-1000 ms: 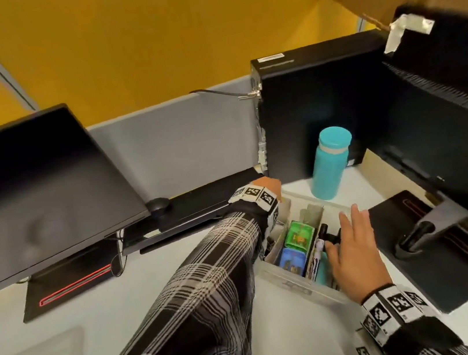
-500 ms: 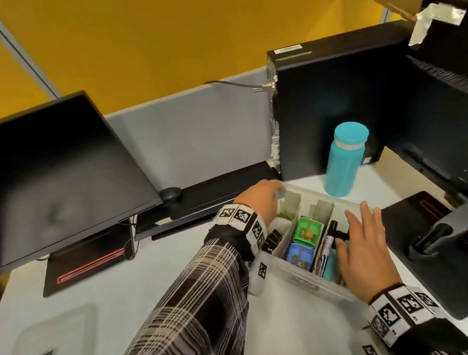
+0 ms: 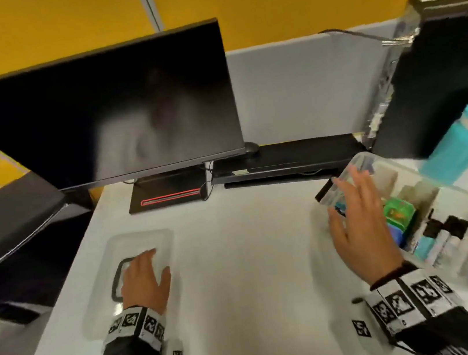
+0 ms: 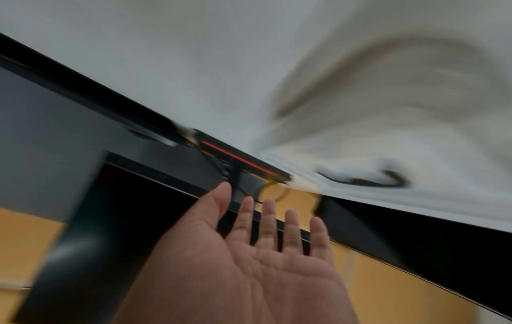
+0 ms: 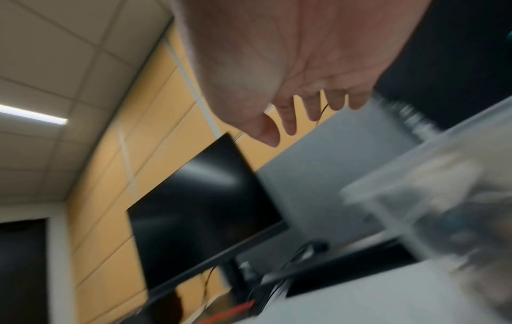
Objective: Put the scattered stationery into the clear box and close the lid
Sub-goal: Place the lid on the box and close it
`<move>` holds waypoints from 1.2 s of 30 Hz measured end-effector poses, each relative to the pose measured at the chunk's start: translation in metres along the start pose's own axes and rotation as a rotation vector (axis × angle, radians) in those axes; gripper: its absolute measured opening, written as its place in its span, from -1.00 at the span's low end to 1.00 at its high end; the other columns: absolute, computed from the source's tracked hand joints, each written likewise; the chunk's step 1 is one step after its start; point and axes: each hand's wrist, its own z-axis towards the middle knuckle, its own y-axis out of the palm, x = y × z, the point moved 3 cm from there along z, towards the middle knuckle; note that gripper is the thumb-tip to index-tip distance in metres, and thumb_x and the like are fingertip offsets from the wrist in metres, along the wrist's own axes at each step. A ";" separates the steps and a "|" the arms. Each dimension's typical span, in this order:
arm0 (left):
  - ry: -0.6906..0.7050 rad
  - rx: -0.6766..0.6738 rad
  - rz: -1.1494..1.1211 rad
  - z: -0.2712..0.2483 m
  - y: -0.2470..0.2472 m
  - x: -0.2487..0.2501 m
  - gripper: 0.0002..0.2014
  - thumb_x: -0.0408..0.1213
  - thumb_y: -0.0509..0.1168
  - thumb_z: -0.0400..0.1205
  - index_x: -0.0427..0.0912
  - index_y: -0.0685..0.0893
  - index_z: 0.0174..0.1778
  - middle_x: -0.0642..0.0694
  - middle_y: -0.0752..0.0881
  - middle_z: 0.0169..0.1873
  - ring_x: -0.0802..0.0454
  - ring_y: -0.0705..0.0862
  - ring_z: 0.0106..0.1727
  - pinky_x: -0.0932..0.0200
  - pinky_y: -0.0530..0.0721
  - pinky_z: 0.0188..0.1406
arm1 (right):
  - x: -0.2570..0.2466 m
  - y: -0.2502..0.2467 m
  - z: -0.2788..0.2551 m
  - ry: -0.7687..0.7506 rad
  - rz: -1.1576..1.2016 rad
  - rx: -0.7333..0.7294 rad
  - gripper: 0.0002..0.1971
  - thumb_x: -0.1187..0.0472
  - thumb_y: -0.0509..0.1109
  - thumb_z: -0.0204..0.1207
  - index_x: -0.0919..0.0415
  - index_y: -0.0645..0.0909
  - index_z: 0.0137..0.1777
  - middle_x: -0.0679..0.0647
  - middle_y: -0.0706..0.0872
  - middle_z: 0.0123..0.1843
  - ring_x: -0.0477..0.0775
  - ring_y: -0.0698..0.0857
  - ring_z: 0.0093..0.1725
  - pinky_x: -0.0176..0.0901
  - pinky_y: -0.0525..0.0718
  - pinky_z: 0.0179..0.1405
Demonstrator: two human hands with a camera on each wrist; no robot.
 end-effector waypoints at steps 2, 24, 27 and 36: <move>-0.233 -0.009 0.032 -0.003 -0.011 -0.053 -0.43 -0.10 0.38 0.51 -0.17 0.46 0.43 -0.30 0.56 0.33 -0.35 0.50 0.32 -0.25 0.47 0.33 | -0.040 0.043 0.007 -0.116 0.085 -0.158 -0.53 0.17 0.21 0.63 0.11 0.30 0.53 0.04 0.07 0.69 0.07 -0.02 0.68 -0.04 0.04 0.61; -0.734 -0.273 -0.561 -0.002 0.005 -0.179 -0.39 -0.21 0.41 0.50 -0.16 0.39 0.48 -0.29 0.37 0.39 -0.29 0.66 0.04 -0.15 0.75 0.03 | -0.203 0.316 0.061 0.153 -0.114 -0.721 -0.51 0.06 0.32 0.52 0.21 0.38 0.41 0.27 0.34 0.36 0.33 0.50 0.28 0.08 0.55 0.27; -0.781 -0.294 -0.848 0.007 0.008 -0.176 -0.53 -0.38 0.31 0.56 -0.14 0.45 0.41 -0.29 0.52 0.34 -0.27 0.61 0.18 -0.05 0.75 -0.14 | -0.189 0.297 0.067 0.227 0.059 -0.721 -0.67 0.17 0.25 0.55 0.29 0.51 0.26 0.28 0.56 0.26 0.30 0.65 0.14 0.00 0.62 0.11; -0.512 -0.317 -1.152 0.034 -0.003 -0.058 -0.63 -0.04 0.17 0.68 -0.23 0.53 0.27 -0.28 0.70 0.05 -0.21 0.70 0.02 0.02 0.73 -0.24 | -0.165 0.110 0.067 0.229 0.771 -0.423 -0.75 0.16 0.38 0.55 0.16 0.48 0.17 0.09 0.69 -0.02 -0.15 0.76 -0.34 -0.24 0.69 -0.30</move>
